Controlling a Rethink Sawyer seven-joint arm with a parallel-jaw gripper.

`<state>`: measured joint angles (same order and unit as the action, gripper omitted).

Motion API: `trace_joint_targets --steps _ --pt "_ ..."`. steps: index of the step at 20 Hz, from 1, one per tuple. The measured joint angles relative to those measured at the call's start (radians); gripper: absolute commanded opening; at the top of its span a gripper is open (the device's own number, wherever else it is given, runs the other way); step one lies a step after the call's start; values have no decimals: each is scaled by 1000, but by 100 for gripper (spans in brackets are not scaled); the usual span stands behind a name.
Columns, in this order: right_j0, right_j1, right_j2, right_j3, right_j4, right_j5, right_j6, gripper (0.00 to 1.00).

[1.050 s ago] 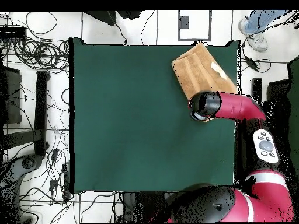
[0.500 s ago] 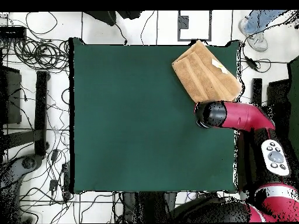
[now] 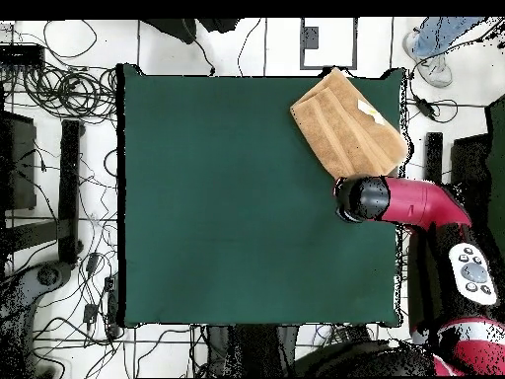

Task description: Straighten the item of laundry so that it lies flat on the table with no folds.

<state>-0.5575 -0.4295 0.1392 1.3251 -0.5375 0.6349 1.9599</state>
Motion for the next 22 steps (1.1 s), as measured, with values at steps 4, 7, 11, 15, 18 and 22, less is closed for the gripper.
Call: trace_joint_targets --steps 4,7,11,15,18,22 --pt "-1 13 -6 -11 -1 0 0 100" --pt "-3 29 -6 -34 -1 2 0 100" --pt "-14 66 -5 -91 -1 26 0 100" --pt "-27 89 -2 -129 3 41 0 100" --pt "-28 88 -2 -131 3 41 0 100" --pt "-30 87 -2 -131 3 41 0 100"
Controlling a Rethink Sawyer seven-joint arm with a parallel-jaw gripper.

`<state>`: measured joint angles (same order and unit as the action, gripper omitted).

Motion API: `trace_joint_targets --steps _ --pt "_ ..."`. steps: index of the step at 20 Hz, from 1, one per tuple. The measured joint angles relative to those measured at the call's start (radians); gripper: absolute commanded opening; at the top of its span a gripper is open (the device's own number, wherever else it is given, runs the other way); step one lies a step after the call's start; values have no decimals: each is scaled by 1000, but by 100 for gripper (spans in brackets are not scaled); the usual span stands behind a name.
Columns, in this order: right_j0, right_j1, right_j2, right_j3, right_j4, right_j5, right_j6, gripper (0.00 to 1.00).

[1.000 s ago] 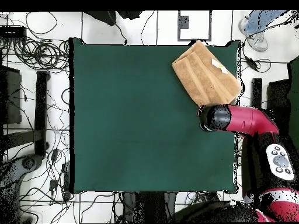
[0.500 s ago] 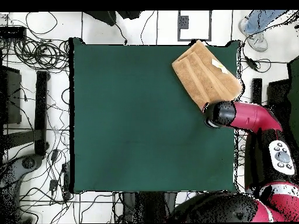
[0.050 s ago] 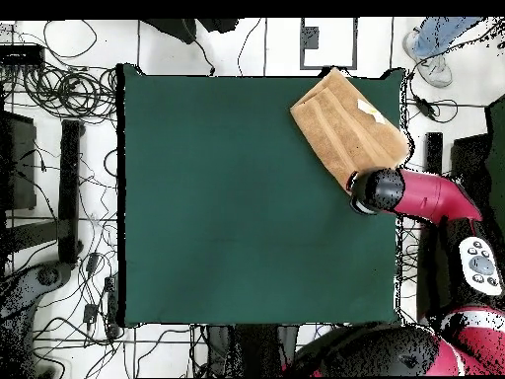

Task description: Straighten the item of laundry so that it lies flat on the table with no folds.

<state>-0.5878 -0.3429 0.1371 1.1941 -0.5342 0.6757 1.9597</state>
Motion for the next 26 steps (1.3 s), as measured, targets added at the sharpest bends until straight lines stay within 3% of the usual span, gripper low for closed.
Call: trace_joint_targets --steps 5,11,18,26 --pt "-14 0 4 0 7 0 0 100" --pt "-64 24 25 -16 88 16 0 100" --pt "-103 82 44 -107 224 175 0 100" --pt "-122 121 48 -164 297 260 0 100"
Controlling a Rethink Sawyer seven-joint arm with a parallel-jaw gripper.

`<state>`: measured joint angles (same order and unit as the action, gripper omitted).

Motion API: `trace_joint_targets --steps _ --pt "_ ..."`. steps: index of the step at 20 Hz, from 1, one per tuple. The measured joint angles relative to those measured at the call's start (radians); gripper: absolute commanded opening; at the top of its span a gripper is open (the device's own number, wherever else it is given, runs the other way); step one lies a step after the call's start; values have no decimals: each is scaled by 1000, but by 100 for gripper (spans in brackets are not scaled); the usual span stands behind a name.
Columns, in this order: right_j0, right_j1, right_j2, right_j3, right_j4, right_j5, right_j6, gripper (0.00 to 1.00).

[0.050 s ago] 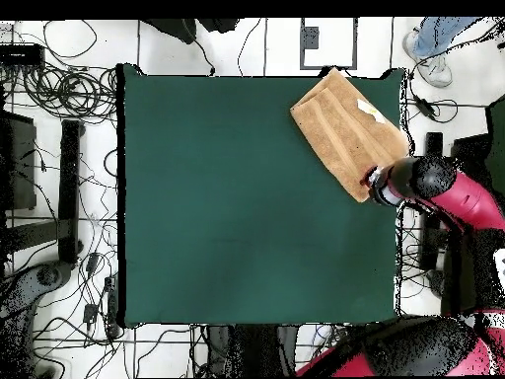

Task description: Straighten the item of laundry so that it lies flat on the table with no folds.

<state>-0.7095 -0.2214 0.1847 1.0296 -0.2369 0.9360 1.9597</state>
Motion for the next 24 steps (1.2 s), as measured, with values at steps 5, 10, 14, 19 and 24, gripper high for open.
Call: trace_joint_targets --steps 5,10,14,19,24 --pt "-5 7 0 -5 19 8 0 100" --pt "-27 21 -1 -5 97 21 0 100" --pt "-55 38 -1 0 193 25 0 100" --pt "-96 54 -1 30 333 17 0 100" --pt "-110 63 -1 45 398 15 0 100"
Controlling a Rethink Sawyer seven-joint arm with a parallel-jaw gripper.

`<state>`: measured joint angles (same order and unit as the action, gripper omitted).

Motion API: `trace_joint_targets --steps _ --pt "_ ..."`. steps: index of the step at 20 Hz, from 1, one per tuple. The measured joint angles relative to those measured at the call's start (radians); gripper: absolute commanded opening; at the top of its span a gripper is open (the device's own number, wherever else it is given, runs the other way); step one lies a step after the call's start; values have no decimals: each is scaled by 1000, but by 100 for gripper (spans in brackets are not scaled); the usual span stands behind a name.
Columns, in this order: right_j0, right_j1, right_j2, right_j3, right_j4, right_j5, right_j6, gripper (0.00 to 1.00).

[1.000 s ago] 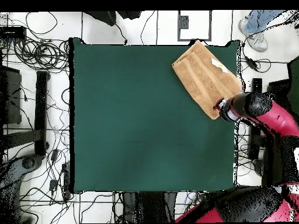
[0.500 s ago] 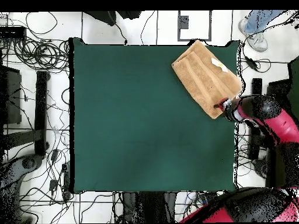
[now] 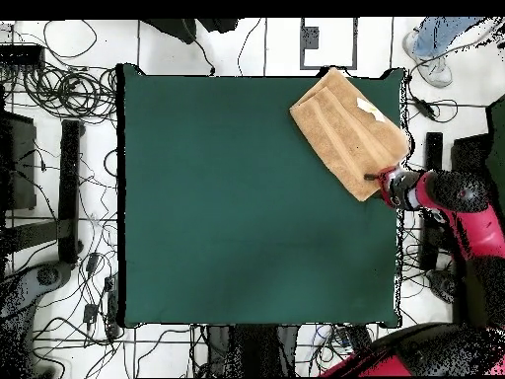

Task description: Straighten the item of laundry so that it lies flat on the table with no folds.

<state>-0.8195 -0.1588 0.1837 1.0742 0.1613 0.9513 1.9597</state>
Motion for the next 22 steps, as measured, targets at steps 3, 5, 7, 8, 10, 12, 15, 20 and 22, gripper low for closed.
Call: trace_joint_targets --steps 3,5,7,8,10,12,15,20,22 --pt "-5 1 0 10 23 -6 0 100" --pt "-9 1 0 21 42 -15 0 100" --pt "-11 0 0 29 54 -21 0 100" --pt "-12 -1 0 34 61 -25 0 100" --pt "-15 -2 -1 45 79 -33 0 100" --pt "-19 -3 -1 57 99 -41 0 100" --pt "-30 -4 0 82 141 -60 0 100" --pt "-44 -10 -1 127 208 -95 0 100" --pt "-49 -19 -1 162 247 -127 0 100"
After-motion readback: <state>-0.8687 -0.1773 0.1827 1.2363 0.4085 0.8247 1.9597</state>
